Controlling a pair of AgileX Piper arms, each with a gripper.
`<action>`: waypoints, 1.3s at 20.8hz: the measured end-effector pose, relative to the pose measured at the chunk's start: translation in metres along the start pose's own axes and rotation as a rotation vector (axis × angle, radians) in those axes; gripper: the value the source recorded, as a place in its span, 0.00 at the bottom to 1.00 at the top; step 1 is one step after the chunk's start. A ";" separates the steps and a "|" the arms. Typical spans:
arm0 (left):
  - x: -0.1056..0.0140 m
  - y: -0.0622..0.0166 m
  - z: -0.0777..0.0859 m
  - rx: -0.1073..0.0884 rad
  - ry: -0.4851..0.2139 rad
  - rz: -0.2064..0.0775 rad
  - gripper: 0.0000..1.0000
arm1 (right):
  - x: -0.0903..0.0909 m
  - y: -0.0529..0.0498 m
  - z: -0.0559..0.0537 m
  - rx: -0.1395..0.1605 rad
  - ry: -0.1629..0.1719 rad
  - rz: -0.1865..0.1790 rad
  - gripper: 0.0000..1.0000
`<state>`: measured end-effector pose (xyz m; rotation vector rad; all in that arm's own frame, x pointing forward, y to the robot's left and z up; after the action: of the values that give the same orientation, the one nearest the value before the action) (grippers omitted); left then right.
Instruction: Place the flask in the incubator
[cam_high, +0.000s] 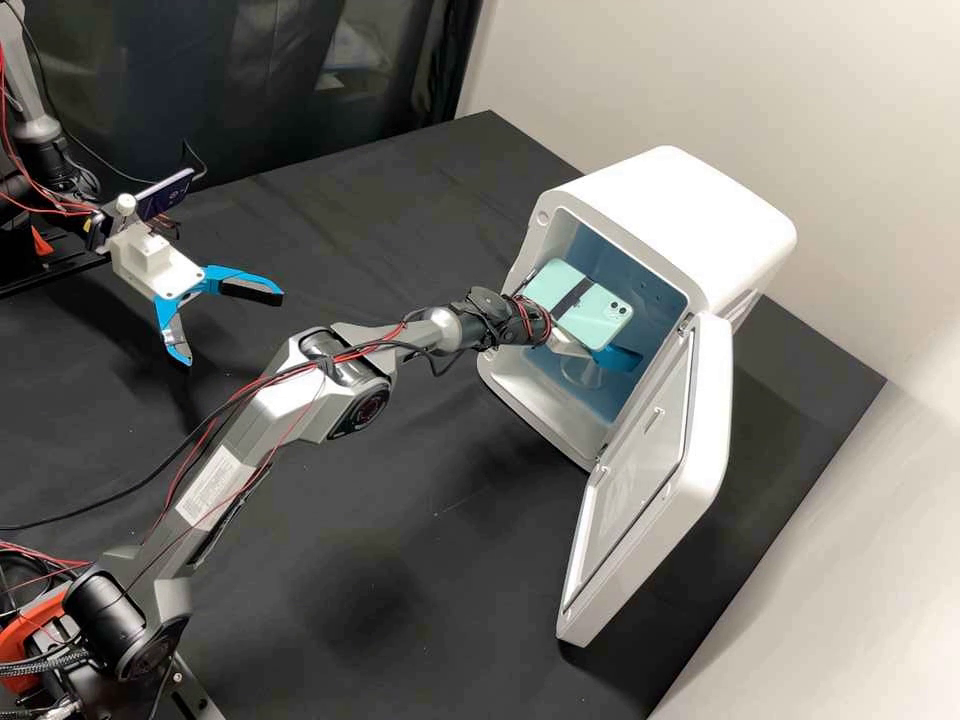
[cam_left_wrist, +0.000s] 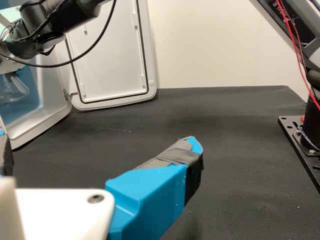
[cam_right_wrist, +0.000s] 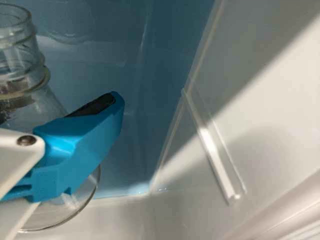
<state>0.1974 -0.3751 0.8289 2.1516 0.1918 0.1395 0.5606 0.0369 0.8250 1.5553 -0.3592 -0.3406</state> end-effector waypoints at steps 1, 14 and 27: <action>0.000 0.0000 0.000 0.000 0.000 0.000 1.00 | 0.000 0.000 0.000 0.000 -0.003 0.004 0.00; 0.000 -0.0002 0.001 0.000 -0.004 0.000 1.00 | 0.007 -0.018 0.012 -0.004 -0.062 0.011 1.00; 0.000 -0.0002 0.001 0.000 -0.004 0.000 1.00 | 0.007 -0.018 0.012 -0.012 -0.061 0.015 1.00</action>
<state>0.1977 -0.3759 0.8282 2.1511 0.1901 0.1352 0.5618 0.0232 0.8071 1.5318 -0.4153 -0.3786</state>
